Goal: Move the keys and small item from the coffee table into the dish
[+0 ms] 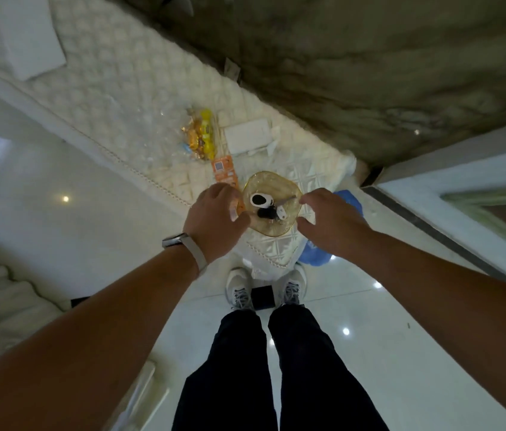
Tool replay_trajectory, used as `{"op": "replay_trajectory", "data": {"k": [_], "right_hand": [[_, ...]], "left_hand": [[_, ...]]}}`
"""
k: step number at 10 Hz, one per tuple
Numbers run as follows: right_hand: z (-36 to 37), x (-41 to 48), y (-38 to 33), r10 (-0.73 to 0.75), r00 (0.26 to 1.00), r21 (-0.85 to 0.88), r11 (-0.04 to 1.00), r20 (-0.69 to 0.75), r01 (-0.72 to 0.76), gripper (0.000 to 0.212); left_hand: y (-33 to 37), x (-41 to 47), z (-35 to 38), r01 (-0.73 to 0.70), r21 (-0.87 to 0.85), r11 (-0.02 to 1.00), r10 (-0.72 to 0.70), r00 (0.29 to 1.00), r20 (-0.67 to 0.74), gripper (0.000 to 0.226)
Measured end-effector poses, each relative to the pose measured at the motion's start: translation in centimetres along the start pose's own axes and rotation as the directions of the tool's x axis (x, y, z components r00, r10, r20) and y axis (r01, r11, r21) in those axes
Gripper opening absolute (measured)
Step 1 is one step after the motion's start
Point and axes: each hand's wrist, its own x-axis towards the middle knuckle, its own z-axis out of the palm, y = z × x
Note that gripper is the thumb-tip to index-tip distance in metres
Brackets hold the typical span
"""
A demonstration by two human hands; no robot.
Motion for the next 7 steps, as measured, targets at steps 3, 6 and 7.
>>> {"op": "replay_trajectory", "data": {"k": [3,6,7], "right_hand": [[-9.3,-9.6,-10.1,-0.099,0.989,-0.291,0.955,-0.106,0.064,0.045],[-16.3,-18.2,-18.5,-0.214,0.906,-0.386,0.921,-0.365,0.062,0.044],[-18.0,-20.0,-19.8,-0.241,0.861,-0.389,0.920,-0.448,0.055,0.045]], "left_hand": [[5.1,-9.3,-11.9,-0.144,0.059,0.988,0.150,0.982,-0.113,0.049],[9.1,-15.7,-20.3,-0.398,0.273,0.876,0.461,0.856,-0.232,0.051],[10.2,-17.2,-21.8,-0.414,0.342,0.844,0.512,0.813,-0.279,0.051]]}}
